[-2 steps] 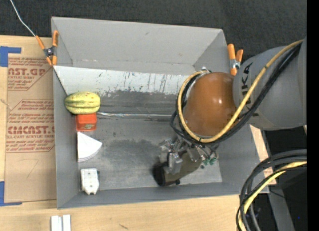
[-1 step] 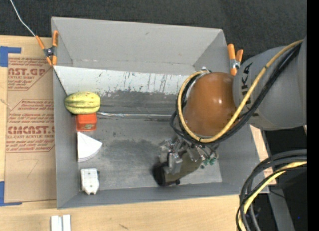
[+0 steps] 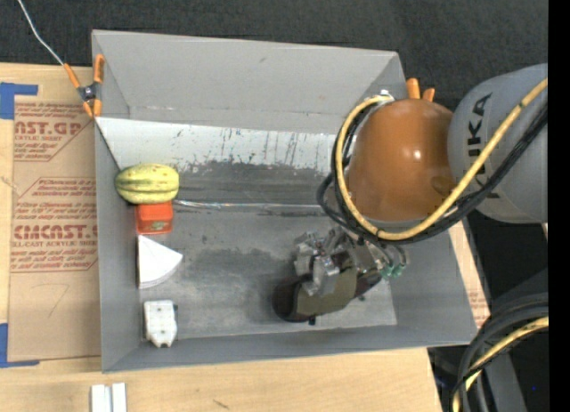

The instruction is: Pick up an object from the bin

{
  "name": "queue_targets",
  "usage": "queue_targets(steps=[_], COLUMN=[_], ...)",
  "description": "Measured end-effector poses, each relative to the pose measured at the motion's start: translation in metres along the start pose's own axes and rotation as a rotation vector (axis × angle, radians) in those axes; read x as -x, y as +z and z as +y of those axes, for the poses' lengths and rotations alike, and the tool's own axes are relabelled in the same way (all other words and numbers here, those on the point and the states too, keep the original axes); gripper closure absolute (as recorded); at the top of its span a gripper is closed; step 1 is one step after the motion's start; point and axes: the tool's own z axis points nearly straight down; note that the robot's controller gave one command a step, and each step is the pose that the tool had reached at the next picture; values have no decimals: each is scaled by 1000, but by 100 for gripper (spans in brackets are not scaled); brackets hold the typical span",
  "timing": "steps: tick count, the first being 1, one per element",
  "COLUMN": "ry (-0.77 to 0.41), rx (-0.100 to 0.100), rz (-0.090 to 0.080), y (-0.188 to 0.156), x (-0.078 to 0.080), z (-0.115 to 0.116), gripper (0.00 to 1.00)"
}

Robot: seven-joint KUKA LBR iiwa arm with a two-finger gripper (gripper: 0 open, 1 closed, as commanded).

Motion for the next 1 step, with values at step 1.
queue_targets(steps=[1], ry=[42], rx=[2], rz=[3], y=[-20], x=[10], z=[-3], gripper=[100])
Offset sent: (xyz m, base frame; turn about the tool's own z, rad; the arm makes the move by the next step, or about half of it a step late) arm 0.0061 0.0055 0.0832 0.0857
